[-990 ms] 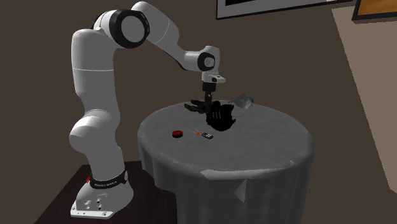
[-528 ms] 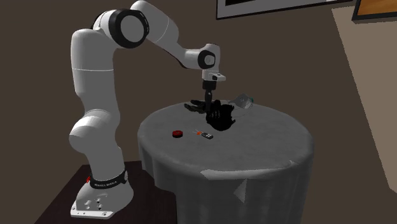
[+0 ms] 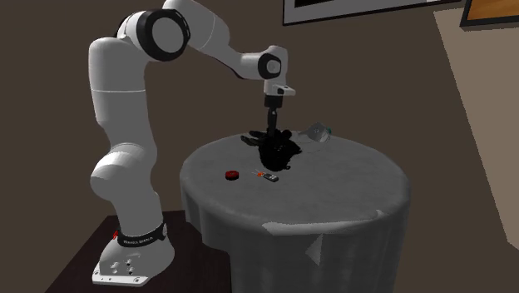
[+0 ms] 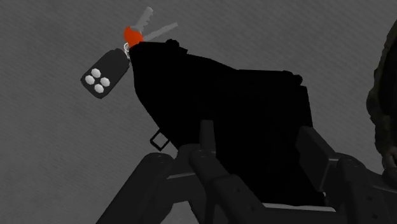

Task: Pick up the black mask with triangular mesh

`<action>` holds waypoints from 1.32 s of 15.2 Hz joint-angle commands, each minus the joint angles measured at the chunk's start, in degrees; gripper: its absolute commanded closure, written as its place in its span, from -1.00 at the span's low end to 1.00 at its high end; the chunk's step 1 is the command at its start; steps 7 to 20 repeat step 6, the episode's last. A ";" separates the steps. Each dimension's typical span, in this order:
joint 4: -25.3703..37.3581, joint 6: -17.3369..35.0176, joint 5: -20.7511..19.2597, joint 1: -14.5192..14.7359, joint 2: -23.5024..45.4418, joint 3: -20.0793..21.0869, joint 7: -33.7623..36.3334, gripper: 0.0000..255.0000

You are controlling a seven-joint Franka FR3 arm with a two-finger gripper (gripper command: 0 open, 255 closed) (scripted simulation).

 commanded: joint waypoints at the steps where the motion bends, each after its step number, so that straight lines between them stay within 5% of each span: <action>1: 1.34 -1.63 0.20 -0.13 -0.38 -0.08 -0.31 1.00; 20: 3.34 -3.98 0.44 -0.17 -0.80 -0.08 -0.47 1.00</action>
